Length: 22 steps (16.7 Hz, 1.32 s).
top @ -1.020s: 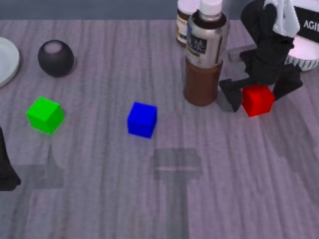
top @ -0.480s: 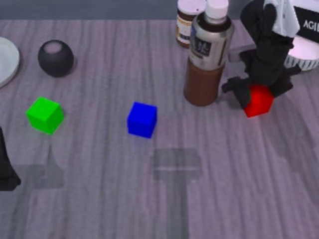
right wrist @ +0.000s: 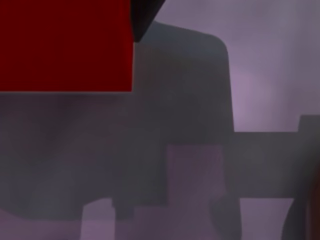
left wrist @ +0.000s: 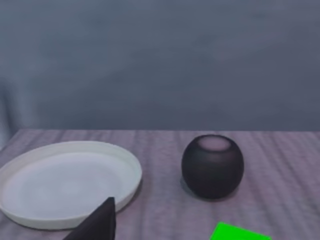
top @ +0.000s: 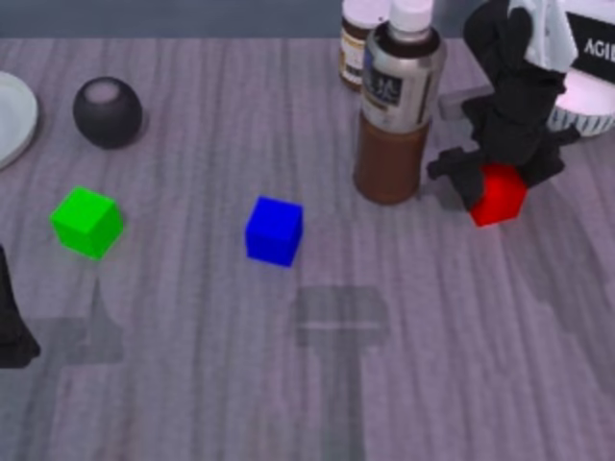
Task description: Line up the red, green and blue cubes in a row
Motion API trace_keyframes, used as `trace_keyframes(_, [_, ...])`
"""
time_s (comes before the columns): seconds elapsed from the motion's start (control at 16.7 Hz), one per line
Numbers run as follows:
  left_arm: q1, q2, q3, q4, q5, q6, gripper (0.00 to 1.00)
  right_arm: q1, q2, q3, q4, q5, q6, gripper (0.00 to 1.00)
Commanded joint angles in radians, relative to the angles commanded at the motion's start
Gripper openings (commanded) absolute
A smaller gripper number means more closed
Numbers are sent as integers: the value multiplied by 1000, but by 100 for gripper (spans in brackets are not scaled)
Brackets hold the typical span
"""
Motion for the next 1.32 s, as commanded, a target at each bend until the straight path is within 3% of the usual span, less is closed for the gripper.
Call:
trace_keyframes(0.36, [0,0,0,0,0,0,100,-1,-24,21,-22,-2,0,0])
trace_keyframes(0.78, [0,0,0,0,0,0,100,5,-53,209,-243,-2,0,0])
trace_keyframes(1.14, [0,0,0,0,0,0,100,2,-52,221,-254,-2,4,0])
trace_keyframes(1.32, [0,0,0,0,0,0,100,56,-33,263,-276,-1,70,0])
